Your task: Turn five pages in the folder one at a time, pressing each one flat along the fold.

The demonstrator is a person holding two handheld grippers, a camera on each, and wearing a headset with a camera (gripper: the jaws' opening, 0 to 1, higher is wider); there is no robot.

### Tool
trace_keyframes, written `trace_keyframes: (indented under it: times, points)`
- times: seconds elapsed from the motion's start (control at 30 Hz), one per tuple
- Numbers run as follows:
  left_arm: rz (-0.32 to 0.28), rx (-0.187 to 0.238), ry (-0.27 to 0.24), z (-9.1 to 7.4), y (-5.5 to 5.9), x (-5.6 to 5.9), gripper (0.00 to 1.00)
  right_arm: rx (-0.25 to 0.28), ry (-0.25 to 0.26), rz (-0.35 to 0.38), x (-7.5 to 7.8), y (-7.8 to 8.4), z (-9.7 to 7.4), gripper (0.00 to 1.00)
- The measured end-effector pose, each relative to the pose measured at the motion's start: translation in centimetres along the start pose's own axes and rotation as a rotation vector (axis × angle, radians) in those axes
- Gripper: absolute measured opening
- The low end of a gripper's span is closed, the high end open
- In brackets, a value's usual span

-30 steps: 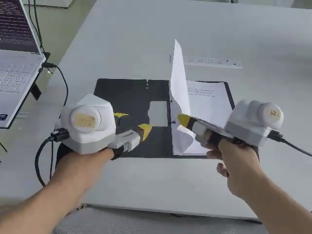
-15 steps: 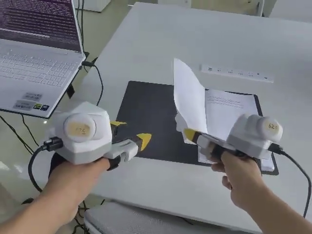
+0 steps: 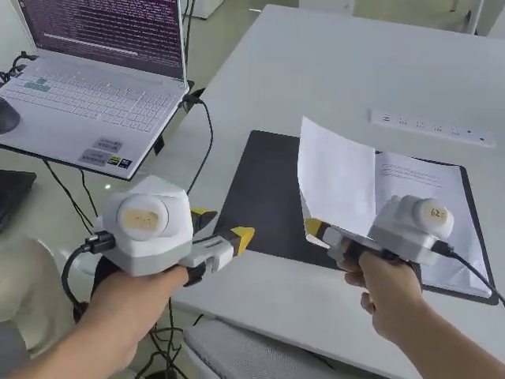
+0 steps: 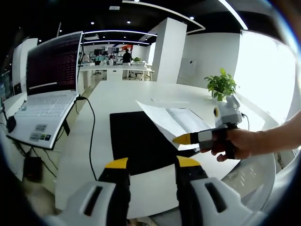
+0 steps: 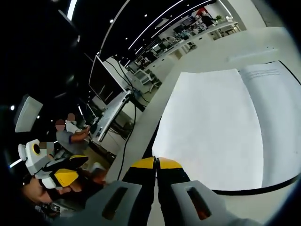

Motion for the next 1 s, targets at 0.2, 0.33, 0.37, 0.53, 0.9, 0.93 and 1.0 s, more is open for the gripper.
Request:
trace_keyframes:
  times: [0.2, 0.33, 0.37, 0.53, 0.9, 0.93, 1.0]
  points:
    - [-0.016, -0.006, -0.003, -0.7, 0.6, -0.5, 0.36, -0.031, 0.012, 0.026, 0.4, 1.1, 2.0, 0.0]
    - [-0.032, -0.017, 0.002, -0.8, 1.3, -0.7, 0.35, -0.06, 0.028, 0.036, 0.9, 2.0, 2.9, 0.0]
    - [-0.037, -0.019, 0.001, -0.8, 1.5, -0.7, 0.36, -0.063, 0.035, 0.033, 1.1, 2.2, 3.1, 0.0]
    - [-0.048, -0.028, 0.007, -0.5, 2.0, -0.7, 0.35, -0.109, 0.051, 0.057, 1.8, 3.5, 4.0, 0.0]
    - [-0.059, -0.046, 0.012, 0.5, 2.6, -0.7, 0.35, -0.175, 0.029, 0.096, 1.5, 5.6, 4.3, 0.07]
    - [-0.061, -0.046, 0.012, 0.6, 2.6, -0.7, 0.35, -0.171, 0.03, 0.096, 1.4, 5.7, 4.2, 0.08]
    - [-0.064, -0.047, 0.013, 0.9, 2.6, -0.7, 0.34, -0.172, 0.014, 0.108, 1.1, 5.8, 4.1, 0.07]
Point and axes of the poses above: the centre of the closed fingertips' face, and the gripper's own axes: z roughly forward along the fingers, x roughly to its right, y roughly out of its underside, the point moved 2 cm from there along -z, roughly backward along the fingers, and after that the axes turned 6 degrees about y, right-handed, at the moved point
